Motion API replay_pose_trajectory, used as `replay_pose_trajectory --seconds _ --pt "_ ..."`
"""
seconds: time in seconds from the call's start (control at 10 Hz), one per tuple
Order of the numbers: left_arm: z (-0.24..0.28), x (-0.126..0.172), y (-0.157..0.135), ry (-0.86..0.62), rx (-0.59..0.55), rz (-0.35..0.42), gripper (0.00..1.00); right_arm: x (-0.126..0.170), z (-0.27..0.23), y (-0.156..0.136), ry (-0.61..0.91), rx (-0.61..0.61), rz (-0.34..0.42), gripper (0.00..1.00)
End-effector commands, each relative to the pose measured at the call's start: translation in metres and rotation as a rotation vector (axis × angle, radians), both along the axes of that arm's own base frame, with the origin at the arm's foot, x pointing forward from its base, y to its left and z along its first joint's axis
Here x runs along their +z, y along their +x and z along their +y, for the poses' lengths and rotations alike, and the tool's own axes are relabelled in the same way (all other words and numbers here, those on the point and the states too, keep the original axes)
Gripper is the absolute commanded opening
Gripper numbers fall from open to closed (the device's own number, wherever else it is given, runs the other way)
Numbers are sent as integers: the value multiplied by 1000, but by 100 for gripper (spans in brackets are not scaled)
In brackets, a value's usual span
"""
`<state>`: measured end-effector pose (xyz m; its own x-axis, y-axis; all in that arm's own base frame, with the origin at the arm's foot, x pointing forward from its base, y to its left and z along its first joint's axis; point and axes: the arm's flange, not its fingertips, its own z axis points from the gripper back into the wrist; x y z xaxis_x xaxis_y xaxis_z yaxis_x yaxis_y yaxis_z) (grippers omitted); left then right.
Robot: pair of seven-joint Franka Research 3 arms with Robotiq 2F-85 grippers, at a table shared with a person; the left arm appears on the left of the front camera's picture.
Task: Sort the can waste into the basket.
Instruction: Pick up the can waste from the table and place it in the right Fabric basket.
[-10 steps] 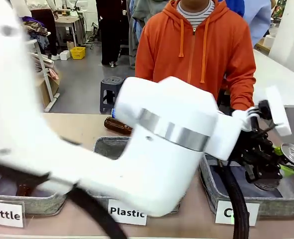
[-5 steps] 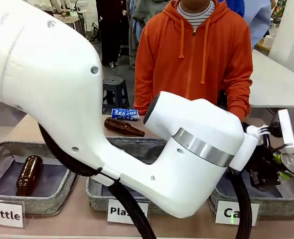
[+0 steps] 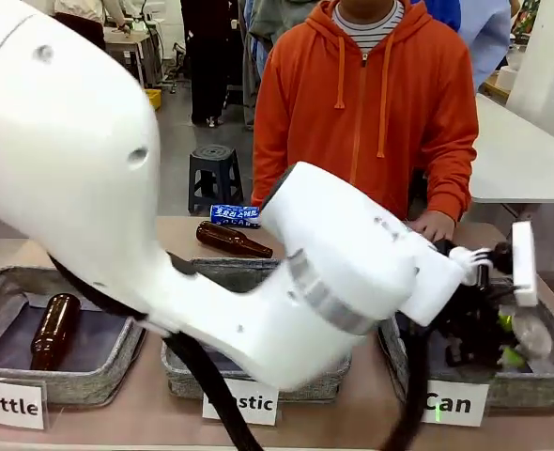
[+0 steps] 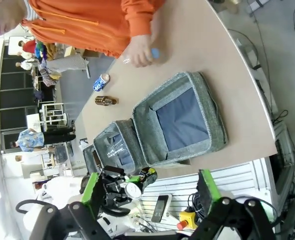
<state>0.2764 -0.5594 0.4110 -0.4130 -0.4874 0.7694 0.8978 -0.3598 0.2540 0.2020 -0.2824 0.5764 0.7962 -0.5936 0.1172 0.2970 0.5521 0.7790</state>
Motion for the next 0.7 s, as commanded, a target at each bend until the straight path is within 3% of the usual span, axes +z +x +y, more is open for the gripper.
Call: replay_pose_trajectory --seconds 0.0,0.1,0.3,0.6 --pt "-42 99 41 129 -93 22 40 2 0 -1 -7 -5 -5 100" --pt "-52 114 45 126 -86 70 40 2 0 -1 -7 -5 -5 100" --pt "-70 116 45 98 -5 91 40 2 0 -1 -7 -5 -5 100" --pt "-95 91 47 122 173 -45 40 2 0 -1 -7 -5 -5 100"
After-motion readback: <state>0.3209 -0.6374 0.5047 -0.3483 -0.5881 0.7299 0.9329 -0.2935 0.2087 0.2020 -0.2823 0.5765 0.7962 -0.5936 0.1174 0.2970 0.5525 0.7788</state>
